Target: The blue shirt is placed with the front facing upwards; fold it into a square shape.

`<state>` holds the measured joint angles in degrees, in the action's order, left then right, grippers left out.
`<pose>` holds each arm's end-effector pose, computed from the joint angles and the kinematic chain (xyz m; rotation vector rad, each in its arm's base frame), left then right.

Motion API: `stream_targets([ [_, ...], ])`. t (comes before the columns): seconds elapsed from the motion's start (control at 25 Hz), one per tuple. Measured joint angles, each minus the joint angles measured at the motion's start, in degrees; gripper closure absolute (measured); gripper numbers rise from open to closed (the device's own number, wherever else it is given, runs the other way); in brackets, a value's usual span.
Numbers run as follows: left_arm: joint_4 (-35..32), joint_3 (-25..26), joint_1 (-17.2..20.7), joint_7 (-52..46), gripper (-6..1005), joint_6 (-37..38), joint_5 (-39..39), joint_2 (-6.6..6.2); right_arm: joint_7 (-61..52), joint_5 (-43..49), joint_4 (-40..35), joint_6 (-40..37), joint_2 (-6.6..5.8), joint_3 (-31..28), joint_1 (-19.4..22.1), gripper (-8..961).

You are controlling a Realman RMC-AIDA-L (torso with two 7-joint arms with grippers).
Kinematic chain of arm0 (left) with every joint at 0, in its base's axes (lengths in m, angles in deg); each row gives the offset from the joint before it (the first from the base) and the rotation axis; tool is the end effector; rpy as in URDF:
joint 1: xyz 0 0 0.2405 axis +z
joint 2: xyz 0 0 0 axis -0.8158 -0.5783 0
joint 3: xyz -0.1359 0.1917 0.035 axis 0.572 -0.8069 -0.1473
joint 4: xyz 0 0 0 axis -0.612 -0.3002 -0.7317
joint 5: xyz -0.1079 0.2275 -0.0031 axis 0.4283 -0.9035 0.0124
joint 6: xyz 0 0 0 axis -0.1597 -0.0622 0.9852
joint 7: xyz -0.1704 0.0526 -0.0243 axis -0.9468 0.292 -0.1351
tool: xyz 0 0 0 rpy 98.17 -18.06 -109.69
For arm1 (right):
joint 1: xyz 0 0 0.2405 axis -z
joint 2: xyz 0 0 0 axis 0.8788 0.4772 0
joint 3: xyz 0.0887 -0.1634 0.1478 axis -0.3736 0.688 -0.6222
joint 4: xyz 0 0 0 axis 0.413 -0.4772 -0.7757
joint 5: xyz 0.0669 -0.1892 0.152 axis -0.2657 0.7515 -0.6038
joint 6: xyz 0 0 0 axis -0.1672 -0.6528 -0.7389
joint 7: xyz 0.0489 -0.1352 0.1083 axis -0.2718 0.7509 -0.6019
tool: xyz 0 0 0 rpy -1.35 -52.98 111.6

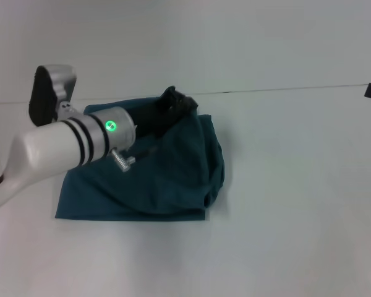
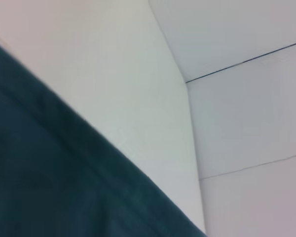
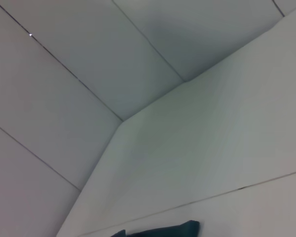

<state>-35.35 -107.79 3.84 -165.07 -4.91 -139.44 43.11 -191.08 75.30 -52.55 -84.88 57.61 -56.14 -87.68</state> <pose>-0.1481 0.4833 -0.1214 -1.8423 -2.0241 -1.0170 0.3205 0.3966 0.1397 -2.0096 1.4517 0.9309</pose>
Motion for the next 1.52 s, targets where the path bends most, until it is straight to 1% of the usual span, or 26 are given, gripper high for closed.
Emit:
stream_targets([
  [0.2, 2.3, 0.0, -2.4, 3.1, 975, -2.9, 2.9, 0.0, 0.1, 0.0, 0.9, 0.6, 0.04, 0.3, -0.6, 308],
  [0.32, 3.3, -0.2, -3.2, 3.8, 975, -5.0, 3.1, 0.0, 0.2, 0.0, 1.3, 0.8, 0.04, 0.4, -1.0, 308],
  [0.6, 3.9, -0.2, -3.4, 4.3, 976, -5.7, 3.1, 0.0, 0.2, 0.0, 1.6, 1.5, 0.28, 0.6, -1.8, 308],
  [0.88, 4.0, 0.0, -4.8, 5.0, 975, -6.2, 3.1, 0.0, 0.3, 0.0, 2.3, 2.4, 0.53, 1.8, -2.7, 308],
  [1.2, 4.0, 0.1, -4.8, 5.0, 976, -7.4, 3.1, -0.03, 0.3, 0.1, 3.0, 2.8, 0.76, 2.5, -3.7, 307],
  [1.36, 3.6, -0.5, -5.1, 6.3, 976, -6.5, 3.1, -0.34, 0.3, 0.1, 3.1, 3.3, 1.13, 2.9, -4.3, 307],
  [1.52, 3.3, -0.6, -5.6, 8.0, 976, -5.3, 3.1, -0.37, 0.3, 0.1, 3.1, 4.1, 1.24, 3.9, -4.5, 307],
])
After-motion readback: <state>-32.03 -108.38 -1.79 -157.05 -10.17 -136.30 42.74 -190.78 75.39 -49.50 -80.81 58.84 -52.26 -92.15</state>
